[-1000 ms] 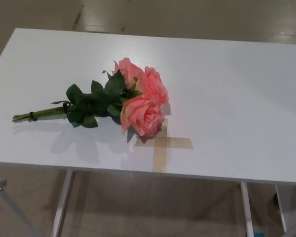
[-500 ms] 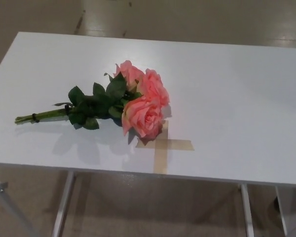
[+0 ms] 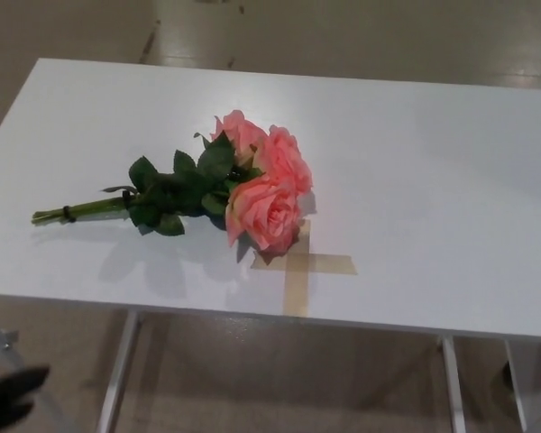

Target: Use the left hand to pick up the rose and passes it to a human.

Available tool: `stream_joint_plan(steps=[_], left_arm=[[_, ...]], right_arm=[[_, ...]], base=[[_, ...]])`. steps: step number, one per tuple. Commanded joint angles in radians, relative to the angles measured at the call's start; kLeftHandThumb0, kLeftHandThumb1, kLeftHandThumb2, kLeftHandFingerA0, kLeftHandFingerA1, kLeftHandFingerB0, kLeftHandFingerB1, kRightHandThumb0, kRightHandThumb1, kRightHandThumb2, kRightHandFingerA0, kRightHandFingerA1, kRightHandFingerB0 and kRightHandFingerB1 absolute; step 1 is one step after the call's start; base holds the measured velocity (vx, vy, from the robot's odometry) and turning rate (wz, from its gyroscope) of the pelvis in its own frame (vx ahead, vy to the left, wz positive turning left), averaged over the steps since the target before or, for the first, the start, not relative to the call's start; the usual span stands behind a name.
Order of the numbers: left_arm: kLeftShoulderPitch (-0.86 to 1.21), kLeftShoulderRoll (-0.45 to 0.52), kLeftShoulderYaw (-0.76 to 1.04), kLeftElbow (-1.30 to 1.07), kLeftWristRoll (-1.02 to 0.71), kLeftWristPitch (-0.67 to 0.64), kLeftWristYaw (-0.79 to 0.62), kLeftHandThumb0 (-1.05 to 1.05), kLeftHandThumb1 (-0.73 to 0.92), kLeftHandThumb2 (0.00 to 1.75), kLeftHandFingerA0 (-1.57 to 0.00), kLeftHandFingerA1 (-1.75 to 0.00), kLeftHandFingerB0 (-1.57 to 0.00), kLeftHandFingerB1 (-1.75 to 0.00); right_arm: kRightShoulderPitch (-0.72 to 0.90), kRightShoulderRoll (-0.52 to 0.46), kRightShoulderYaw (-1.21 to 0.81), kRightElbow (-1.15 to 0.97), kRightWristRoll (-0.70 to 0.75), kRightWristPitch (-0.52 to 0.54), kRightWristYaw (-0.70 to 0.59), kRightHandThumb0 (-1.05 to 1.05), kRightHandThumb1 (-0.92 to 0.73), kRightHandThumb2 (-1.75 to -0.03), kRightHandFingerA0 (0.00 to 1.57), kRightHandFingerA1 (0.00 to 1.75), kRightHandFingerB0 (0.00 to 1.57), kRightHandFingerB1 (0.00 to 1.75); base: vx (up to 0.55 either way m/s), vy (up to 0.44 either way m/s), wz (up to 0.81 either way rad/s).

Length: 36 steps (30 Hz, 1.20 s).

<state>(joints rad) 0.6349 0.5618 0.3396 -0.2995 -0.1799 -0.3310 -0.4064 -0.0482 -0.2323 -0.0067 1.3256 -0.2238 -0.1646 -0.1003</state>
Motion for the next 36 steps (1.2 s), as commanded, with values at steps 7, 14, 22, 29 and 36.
stream_joint_plan(steps=[7, 14, 22, 29, 36], left_arm=[[-0.452, 0.210, 0.053, -0.363, -0.189, 0.185, 0.007, -0.31, 0.19, 0.81, 0.00, -0.49, 0.00, -0.47], [-0.818, 0.196, -0.155, -0.090, 0.079, 0.247, 0.013, -0.63, 0.46, 0.55, -0.18, -0.28, -0.23, -0.30], [-1.127, 0.123, -0.413, 0.214, 0.296, 0.359, 0.019, -0.30, 0.19, 0.82, -0.06, -0.50, -0.06, -0.48], [-1.302, 0.086, -0.641, 0.438, 0.530, 0.447, 0.019, -0.34, 0.19, 0.82, 0.00, -0.49, 0.00, -0.46], [-1.378, 0.035, -0.738, 0.587, 0.580, 0.516, 0.049, -0.69, 0.41, 0.72, -0.07, -0.30, -0.09, -0.35]], right_arm=[[-0.010, -0.022, 0.004, 0.004, 0.001, 0.005, 0.016, -0.35, -0.65, -0.60, 0.71, 0.48, 0.53, 0.41], [-0.016, -0.025, -0.003, 0.001, 0.008, -0.004, 0.013, -0.35, -0.65, -0.60, 0.70, 0.48, 0.53, 0.41], [0.008, -0.040, -0.003, 0.000, 0.006, -0.006, 0.018, -0.35, -0.65, -0.60, 0.71, 0.48, 0.53, 0.41], [-0.018, -0.041, -0.002, 0.003, 0.006, 0.008, 0.022, -0.35, -0.65, -0.60, 0.71, 0.48, 0.53, 0.41], [-0.013, -0.037, -0.003, 0.003, 0.008, 0.006, 0.024, -0.35, -0.65, -0.60, 0.71, 0.48, 0.52, 0.41]], base=[[0.00, 0.000, 0.00], [0.00, 0.000, 0.00], [0.00, 0.000, 0.00], [0.00, 0.000, 0.00], [0.00, 0.000, 0.00]])
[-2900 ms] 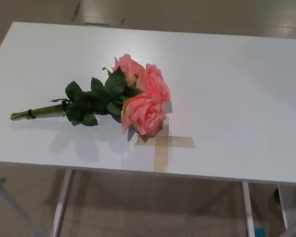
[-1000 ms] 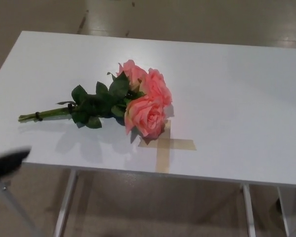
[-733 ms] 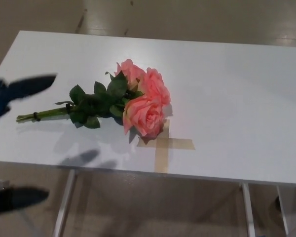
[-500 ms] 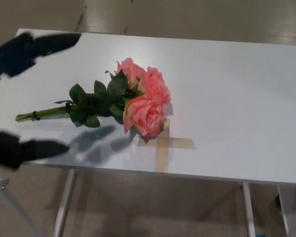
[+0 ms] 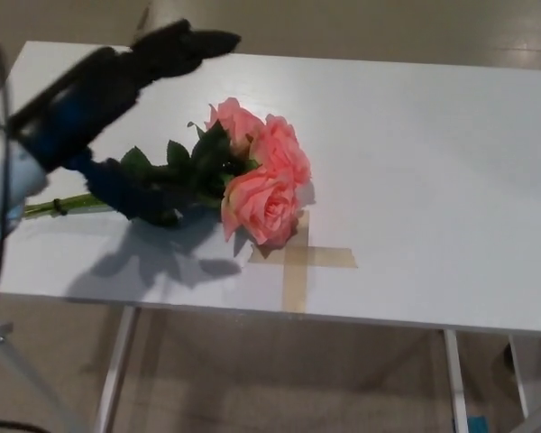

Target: Use the left hand to pick up the rose and passes it to a human.

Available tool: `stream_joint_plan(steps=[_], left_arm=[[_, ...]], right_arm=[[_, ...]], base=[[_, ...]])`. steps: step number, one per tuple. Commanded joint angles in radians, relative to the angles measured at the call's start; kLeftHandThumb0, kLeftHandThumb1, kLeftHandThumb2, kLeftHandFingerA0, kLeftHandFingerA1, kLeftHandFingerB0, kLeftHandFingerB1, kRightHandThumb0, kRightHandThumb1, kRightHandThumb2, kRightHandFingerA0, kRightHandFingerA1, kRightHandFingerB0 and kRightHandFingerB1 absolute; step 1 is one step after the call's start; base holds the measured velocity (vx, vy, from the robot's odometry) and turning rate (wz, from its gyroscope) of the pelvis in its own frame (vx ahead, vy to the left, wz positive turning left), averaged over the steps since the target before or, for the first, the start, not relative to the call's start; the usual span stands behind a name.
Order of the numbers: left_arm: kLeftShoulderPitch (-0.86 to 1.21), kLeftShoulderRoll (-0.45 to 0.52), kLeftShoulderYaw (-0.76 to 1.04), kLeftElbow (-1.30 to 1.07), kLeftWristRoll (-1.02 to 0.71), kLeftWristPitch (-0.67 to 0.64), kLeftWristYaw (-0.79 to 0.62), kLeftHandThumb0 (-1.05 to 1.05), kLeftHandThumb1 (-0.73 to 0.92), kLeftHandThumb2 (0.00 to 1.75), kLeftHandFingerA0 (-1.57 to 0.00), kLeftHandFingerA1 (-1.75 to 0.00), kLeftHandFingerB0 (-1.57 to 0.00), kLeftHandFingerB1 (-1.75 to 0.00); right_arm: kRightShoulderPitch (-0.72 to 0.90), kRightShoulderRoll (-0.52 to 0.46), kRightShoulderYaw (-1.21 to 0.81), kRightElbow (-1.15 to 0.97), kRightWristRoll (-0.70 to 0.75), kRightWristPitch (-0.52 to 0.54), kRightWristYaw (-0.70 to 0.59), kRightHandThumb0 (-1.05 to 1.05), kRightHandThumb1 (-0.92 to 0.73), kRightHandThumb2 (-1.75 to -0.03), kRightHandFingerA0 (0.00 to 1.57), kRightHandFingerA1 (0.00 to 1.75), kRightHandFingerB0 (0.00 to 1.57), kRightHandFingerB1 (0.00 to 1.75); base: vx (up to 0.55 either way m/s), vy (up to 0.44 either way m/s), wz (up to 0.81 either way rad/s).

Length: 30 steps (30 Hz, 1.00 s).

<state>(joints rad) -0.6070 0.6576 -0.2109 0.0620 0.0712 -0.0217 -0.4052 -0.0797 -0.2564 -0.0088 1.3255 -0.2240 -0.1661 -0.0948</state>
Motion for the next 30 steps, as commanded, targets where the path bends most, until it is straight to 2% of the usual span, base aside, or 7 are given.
stream_joint_plan(steps=[1, 10, 16, 17, 18, 19, 30], left_arm=[[-0.146, -0.072, -0.200, 0.248, 0.331, 0.220, 0.052, -0.59, 0.39, 0.79, -0.01, -0.31, -0.11, -0.41], [-0.200, -0.128, -0.250, 0.427, 0.360, 0.249, 0.120, -0.63, 0.40, 0.74, -0.05, -0.24, -0.09, -0.27], [-0.229, -0.146, -0.227, 0.510, 0.391, 0.251, 0.218, -0.59, 0.38, 0.78, 0.00, -0.28, -0.12, -0.39], [-0.230, -0.151, -0.219, 0.523, 0.398, 0.242, 0.249, -0.64, 0.47, 0.55, -0.07, -0.26, -0.13, -0.27], [-0.232, -0.154, -0.215, 0.529, 0.402, 0.239, 0.260, -0.64, 0.47, 0.55, -0.07, -0.26, -0.13, -0.27], [-0.233, -0.156, -0.210, 0.536, 0.407, 0.231, 0.280, -0.60, 0.39, 0.77, -0.01, -0.28, -0.12, -0.38], [-0.242, -0.190, -0.183, 0.595, 0.457, 0.203, 0.384, -0.70, 0.46, 0.74, 0.00, -0.30, -0.12, -0.36]], right_arm=[[0.019, -0.013, -0.003, 0.003, 0.010, 0.007, 0.021, -0.35, -0.65, -0.60, 0.70, 0.48, 0.52, 0.41], [0.016, -0.012, 0.000, 0.004, 0.007, 0.009, 0.022, -0.35, -0.65, -0.60, 0.70, 0.48, 0.52, 0.41], [0.012, -0.015, 0.009, 0.004, -0.001, 0.006, 0.019, -0.35, -0.65, -0.60, 0.70, 0.48, 0.53, 0.41], [0.008, -0.014, 0.008, 0.004, 0.001, 0.007, 0.021, -0.35, -0.65, -0.60, 0.70, 0.48, 0.53, 0.41], [0.006, -0.014, 0.008, 0.004, 0.001, 0.008, 0.021, -0.35, -0.65, -0.60, 0.70, 0.48, 0.53, 0.41], [0.004, -0.012, 0.006, 0.005, 0.004, 0.010, 0.023, -0.35, -0.65, -0.60, 0.70, 0.48, 0.53, 0.41], [-0.006, -0.015, 0.010, 0.008, 0.000, 0.021, 0.030, -0.35, -0.65, -0.60, 0.71, 0.48, 0.53, 0.41]], base=[[0.00, 0.000, 0.00], [0.00, 0.000, 0.00], [0.00, 0.000, 0.00], [0.00, 0.000, 0.00], [0.00, 0.000, 0.00], [0.00, 0.000, 0.00], [0.00, 0.000, 0.00]])
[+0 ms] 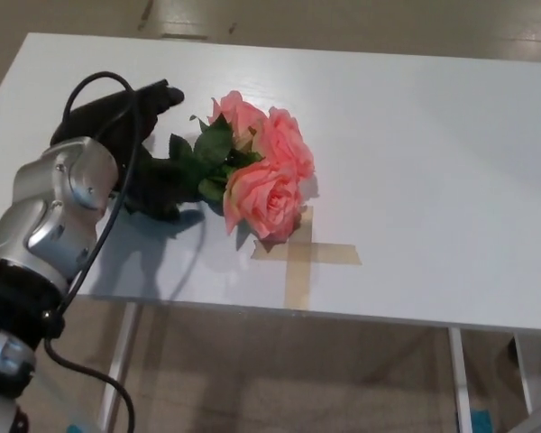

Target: Use the left hand to pick up the rose and passes it to a human.

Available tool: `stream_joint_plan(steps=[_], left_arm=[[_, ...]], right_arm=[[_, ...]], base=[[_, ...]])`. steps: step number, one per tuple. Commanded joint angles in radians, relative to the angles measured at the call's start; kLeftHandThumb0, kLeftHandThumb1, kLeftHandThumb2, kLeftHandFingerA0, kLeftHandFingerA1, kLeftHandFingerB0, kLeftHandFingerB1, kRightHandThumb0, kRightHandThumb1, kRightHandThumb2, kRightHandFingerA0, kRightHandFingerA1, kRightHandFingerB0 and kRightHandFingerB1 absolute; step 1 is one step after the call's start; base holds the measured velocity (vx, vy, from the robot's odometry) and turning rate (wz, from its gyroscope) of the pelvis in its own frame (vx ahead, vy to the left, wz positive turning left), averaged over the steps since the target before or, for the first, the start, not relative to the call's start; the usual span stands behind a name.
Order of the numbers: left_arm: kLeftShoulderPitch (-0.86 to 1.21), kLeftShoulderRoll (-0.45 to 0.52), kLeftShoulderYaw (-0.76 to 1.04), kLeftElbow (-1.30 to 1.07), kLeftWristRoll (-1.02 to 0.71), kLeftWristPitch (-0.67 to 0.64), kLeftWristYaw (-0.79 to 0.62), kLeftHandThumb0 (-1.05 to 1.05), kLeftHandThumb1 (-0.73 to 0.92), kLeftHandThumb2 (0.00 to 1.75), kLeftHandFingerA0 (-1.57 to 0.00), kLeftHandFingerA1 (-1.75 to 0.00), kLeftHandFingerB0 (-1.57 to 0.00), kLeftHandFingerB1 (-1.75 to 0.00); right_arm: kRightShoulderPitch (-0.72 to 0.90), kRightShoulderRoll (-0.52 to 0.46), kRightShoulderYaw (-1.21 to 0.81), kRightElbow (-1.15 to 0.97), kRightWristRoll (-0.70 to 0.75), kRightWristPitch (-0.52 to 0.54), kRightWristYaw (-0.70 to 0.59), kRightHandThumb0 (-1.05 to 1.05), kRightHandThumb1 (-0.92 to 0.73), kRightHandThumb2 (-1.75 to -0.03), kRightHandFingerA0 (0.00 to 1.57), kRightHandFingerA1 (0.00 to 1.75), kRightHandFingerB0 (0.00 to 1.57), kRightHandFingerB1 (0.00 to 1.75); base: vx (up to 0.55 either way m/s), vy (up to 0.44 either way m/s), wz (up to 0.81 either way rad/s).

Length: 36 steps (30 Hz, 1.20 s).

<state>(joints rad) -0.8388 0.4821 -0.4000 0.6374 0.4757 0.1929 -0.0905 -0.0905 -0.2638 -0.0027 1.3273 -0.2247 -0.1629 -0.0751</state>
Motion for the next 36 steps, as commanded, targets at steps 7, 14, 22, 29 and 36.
stream_joint_plan(steps=[7, 14, 22, 29, 36], left_arm=[[-0.060, -0.054, -0.004, 0.098, 0.057, -0.010, 0.036, -0.66, 0.43, 0.74, -0.01, -0.34, -0.09, -0.36], [-0.093, -0.108, -0.041, 0.214, 0.072, -0.017, 0.028, -0.33, 0.21, 0.83, 0.00, -0.48, 0.00, -0.47], [-0.125, -0.162, -0.069, 0.368, 0.083, -0.035, 0.028, -0.34, 0.20, 0.83, 0.00, -0.48, 0.00, -0.47], [-0.103, -0.177, -0.111, 0.422, 0.099, -0.051, 0.010, -0.58, 0.54, 0.57, -0.23, -0.30, -0.17, -0.28], [-0.106, -0.178, -0.110, 0.430, 0.101, -0.056, 0.012, -0.58, 0.54, 0.57, -0.23, -0.30, -0.17, -0.28]], right_arm=[[-0.015, -0.006, -0.006, 0.006, 0.012, 0.026, 0.024, -0.37, -0.65, -0.59, 0.72, 0.48, 0.53, 0.41], [-0.015, -0.007, -0.010, 0.007, 0.011, 0.024, 0.026, -0.35, -0.65, -0.60, 0.71, 0.48, 0.53, 0.41], [-0.040, 0.006, -0.003, 0.006, 0.005, 0.033, 0.024, -0.36, -0.65, -0.60, 0.71, 0.48, 0.53, 0.41], [-0.029, 0.008, 0.003, 0.006, 0.003, 0.030, 0.019, -0.36, -0.65, -0.60, 0.70, 0.48, 0.53, 0.41], [-0.029, 0.008, 0.004, 0.005, 0.003, 0.030, 0.019, -0.36, -0.65, -0.60, 0.70, 0.48, 0.53, 0.41]], base=[[0.00, 0.000, 0.00], [0.00, 0.000, 0.00], [0.00, 0.000, 0.00], [0.00, 0.000, 0.00], [0.00, 0.000, 0.00]])
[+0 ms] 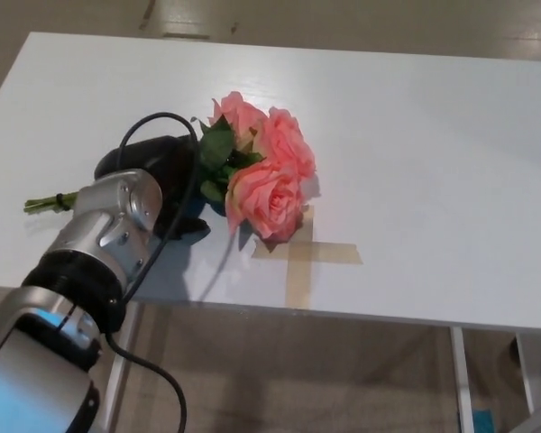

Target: Use the left hand to pick up the rose and passes it to a human.

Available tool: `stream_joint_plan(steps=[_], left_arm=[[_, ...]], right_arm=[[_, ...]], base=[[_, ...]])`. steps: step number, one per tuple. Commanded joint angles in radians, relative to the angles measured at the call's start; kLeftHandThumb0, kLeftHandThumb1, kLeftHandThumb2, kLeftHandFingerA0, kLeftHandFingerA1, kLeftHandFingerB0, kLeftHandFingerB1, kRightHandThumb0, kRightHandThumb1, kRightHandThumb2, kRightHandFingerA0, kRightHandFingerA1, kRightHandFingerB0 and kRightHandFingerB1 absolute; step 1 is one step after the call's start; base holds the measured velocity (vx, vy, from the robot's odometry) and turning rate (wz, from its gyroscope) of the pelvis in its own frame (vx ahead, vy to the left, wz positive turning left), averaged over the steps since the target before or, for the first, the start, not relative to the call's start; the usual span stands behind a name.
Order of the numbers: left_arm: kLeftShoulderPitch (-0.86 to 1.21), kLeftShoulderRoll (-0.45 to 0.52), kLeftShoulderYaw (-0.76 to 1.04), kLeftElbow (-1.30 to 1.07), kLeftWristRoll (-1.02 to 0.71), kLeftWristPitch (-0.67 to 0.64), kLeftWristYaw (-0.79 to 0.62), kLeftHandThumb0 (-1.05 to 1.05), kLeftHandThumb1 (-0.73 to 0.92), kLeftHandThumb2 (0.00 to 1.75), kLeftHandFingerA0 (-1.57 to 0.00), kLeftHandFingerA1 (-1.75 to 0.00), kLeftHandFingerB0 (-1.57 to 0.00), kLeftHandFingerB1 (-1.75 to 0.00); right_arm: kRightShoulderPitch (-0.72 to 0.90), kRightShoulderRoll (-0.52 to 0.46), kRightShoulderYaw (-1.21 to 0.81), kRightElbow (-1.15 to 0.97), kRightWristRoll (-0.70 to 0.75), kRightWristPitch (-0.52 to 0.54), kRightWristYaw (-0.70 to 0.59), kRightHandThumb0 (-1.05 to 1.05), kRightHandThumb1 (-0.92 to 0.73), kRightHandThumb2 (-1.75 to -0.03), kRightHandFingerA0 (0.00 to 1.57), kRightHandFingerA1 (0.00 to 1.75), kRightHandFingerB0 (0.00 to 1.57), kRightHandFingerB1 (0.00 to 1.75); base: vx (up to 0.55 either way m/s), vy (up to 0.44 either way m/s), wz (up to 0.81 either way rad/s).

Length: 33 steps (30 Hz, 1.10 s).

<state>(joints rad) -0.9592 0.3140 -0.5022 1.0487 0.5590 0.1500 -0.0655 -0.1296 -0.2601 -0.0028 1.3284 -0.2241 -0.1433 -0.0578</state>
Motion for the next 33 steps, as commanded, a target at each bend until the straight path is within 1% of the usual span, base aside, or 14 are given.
stream_joint_plan(steps=[1, 2, 6, 7, 11, 14, 15, 19, 20, 24, 26, 31, 32, 33], left_arm=[[0.014, -0.011, -0.007, 0.019, 0.019, -0.013, -0.012, -0.58, 0.54, 0.57, -0.23, -0.30, -0.17, -0.28], [0.028, -0.030, 0.012, 0.016, -0.024, -0.003, -0.115, -0.17, 0.73, 0.62, -1.10, -0.62, -0.55, -0.38], [0.035, -0.040, 0.030, 0.012, -0.032, 0.001, -0.164, -0.17, 0.73, 0.62, -1.10, -0.62, -0.55, -0.38], [0.031, -0.051, 0.017, -0.002, -0.012, 0.021, -0.151, -0.15, 0.65, 0.59, -1.02, -0.95, -0.45, -0.40], [0.037, -0.056, 0.021, -0.009, -0.006, 0.020, -0.133, -0.22, 0.72, 0.64, -0.87, -0.95, -0.34, -0.37], [0.032, -0.056, 0.030, 0.000, -0.008, 0.010, -0.124, -0.22, 0.72, 0.64, -0.87, -0.95, -0.34, -0.37], [0.031, -0.052, 0.031, 0.000, -0.005, 0.001, -0.121, -0.24, 0.76, 0.62, -0.89, -0.66, -0.37, -0.36], [0.045, -0.046, 0.035, -0.006, 0.000, -0.025, -0.100, -0.24, 0.77, 0.63, -0.89, -0.68, -0.39, -0.36], [0.056, -0.047, 0.038, -0.008, -0.001, -0.037, -0.087, -0.24, 0.77, 0.64, -0.93, -0.60, -0.43, -0.37], [0.080, -0.049, 0.052, -0.012, -0.006, -0.065, -0.058, -0.24, 0.77, 0.63, -0.94, -0.61, -0.44, -0.37], [0.124, -0.054, 0.148, -0.032, -0.088, -0.108, -0.014, -0.25, 0.79, 0.63, -1.05, -0.70, -0.60, -0.42], [0.140, -0.062, 0.206, -0.041, -0.093, -0.123, -0.012, -0.25, 0.79, 0.63, -1.05, -0.70, -0.60, -0.42], [0.167, -0.091, 0.324, -0.075, -0.207, -0.168, 0.040, -0.24, 0.80, 0.64, -1.04, -1.21, -0.84, -0.61], [0.175, -0.100, 0.354, -0.089, -0.227, -0.169, 0.050, -0.25, 0.79, 0.65, -0.93, -1.33, -0.83, -0.66]], right_arm=[[0.010, 0.004, 0.004, 0.004, 0.002, 0.011, 0.001, -0.36, -0.65, -0.60, 0.70, 0.48, 0.53, 0.41], [0.013, 0.007, 0.006, 0.005, 0.001, 0.010, 0.006, -0.36, -0.65, -0.59, 0.71, 0.48, 0.55, 0.42], [0.014, 0.009, 0.008, 0.005, 0.001, 0.009, 0.007, -0.36, -0.65, -0.59, 0.71, 0.48, 0.55, 0.42], [0.006, 0.008, 0.006, 0.005, 0.004, 0.010, 0.014, -0.36, -0.66, -0.59, 0.73, 0.48, 0.56, 0.42], [-0.001, 0.009, 0.003, 0.006, 0.007, 0.009, 0.020, -0.35, -0.65, -0.59, 0.74, 0.49, 0.58, 0.43], [-0.012, 0.011, 0.001, 0.006, 0.008, 0.011, 0.021, -0.35, -0.65, -0.59, 0.74, 0.49, 0.58, 0.43], [-0.020, 0.012, 0.005, 0.005, 0.005, 0.013, 0.022, -0.36, -0.65, -0.59, 0.74, 0.49, 0.59, 0.43], [-0.036, 0.014, 0.014, 0.006, -0.002, 0.019, 0.022, -0.36, -0.65, -0.59, 0.75, 0.49, 0.60, 0.43], [-0.036, 0.014, 0.015, 0.007, -0.002, 0.021, 0.022, -0.36, -0.65, -0.59, 0.75, 0.49, 0.60, 0.43], [-0.036, 0.015, 0.015, 0.010, 0.002, 0.023, 0.024, -0.36, -0.65, -0.59, 0.74, 0.49, 0.60, 0.43], [-0.030, 0.016, 0.025, 0.011, -0.007, 0.024, 0.022, -0.37, -0.66, -0.59, 0.73, 0.48, 0.60, 0.43], [-0.028, 0.017, 0.029, 0.012, -0.004, 0.022, 0.022, -0.37, -0.66, -0.59, 0.73, 0.48, 0.60, 0.43], [-0.031, 0.020, 0.032, 0.010, -0.006, 0.024, 0.017, -0.37, -0.66, -0.59, 0.75, 0.49, 0.59, 0.43], [-0.028, 0.022, 0.035, 0.011, -0.007, 0.024, 0.017, -0.37, -0.66, -0.59, 0.75, 0.49, 0.59, 0.43]], base=[[0.00, 0.000, 0.00], [0.00, 0.000, 0.00], [0.00, 0.000, 0.00], [0.00, 0.000, 0.00], [0.00, 0.000, 0.00], [0.00, 0.000, 0.00], [0.00, 0.000, 0.00], [0.00, 0.000, 0.00], [0.00, 0.000, 0.00], [0.00, 0.000, 0.00], [0.00, 0.000, 0.00], [0.00, 0.000, 0.00], [0.00, 0.000, 0.00], [0.00, 0.000, 0.00]])
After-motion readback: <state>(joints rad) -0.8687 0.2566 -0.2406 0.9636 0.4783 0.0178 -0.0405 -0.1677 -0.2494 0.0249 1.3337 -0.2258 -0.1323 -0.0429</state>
